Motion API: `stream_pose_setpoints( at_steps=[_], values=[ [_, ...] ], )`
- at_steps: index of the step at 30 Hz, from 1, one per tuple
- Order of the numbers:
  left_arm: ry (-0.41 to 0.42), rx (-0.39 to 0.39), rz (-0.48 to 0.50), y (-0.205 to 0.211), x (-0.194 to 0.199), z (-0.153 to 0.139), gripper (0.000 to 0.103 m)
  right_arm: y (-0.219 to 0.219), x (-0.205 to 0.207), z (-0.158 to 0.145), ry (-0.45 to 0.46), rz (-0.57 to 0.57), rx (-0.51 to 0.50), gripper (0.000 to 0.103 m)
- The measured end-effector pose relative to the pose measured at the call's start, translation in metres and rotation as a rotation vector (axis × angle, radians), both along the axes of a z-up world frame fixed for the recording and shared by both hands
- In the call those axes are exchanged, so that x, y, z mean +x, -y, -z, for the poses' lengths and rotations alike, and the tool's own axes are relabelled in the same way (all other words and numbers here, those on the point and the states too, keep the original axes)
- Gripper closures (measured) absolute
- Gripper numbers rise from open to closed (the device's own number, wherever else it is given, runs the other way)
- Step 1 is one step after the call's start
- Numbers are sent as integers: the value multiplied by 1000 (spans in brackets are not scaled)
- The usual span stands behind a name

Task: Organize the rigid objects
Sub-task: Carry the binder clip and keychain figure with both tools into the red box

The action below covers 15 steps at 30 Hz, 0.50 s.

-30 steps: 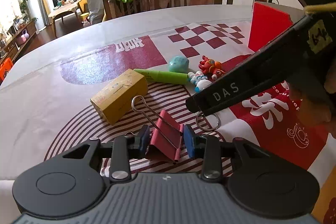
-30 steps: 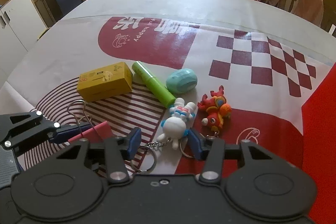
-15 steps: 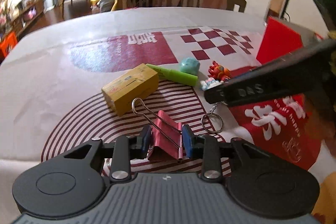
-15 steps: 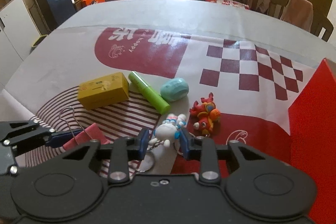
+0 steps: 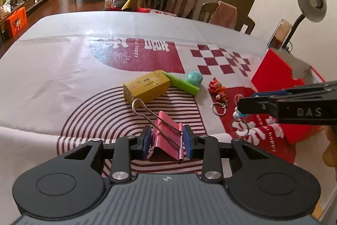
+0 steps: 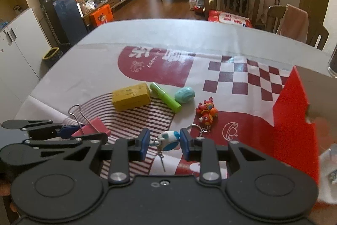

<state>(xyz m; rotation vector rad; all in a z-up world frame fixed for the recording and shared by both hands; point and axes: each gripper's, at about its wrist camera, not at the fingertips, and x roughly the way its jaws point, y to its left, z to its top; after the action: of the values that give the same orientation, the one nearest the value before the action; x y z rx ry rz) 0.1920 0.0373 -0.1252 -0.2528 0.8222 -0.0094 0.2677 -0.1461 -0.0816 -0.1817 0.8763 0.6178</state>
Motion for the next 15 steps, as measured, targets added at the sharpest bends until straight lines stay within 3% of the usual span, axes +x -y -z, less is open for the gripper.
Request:
stream_pose_setpoints(
  at_steps=[15],
  values=[
    [119,23,78,24,-46,-71,72,40,-53,-63,58,67,59,73]
  ],
)
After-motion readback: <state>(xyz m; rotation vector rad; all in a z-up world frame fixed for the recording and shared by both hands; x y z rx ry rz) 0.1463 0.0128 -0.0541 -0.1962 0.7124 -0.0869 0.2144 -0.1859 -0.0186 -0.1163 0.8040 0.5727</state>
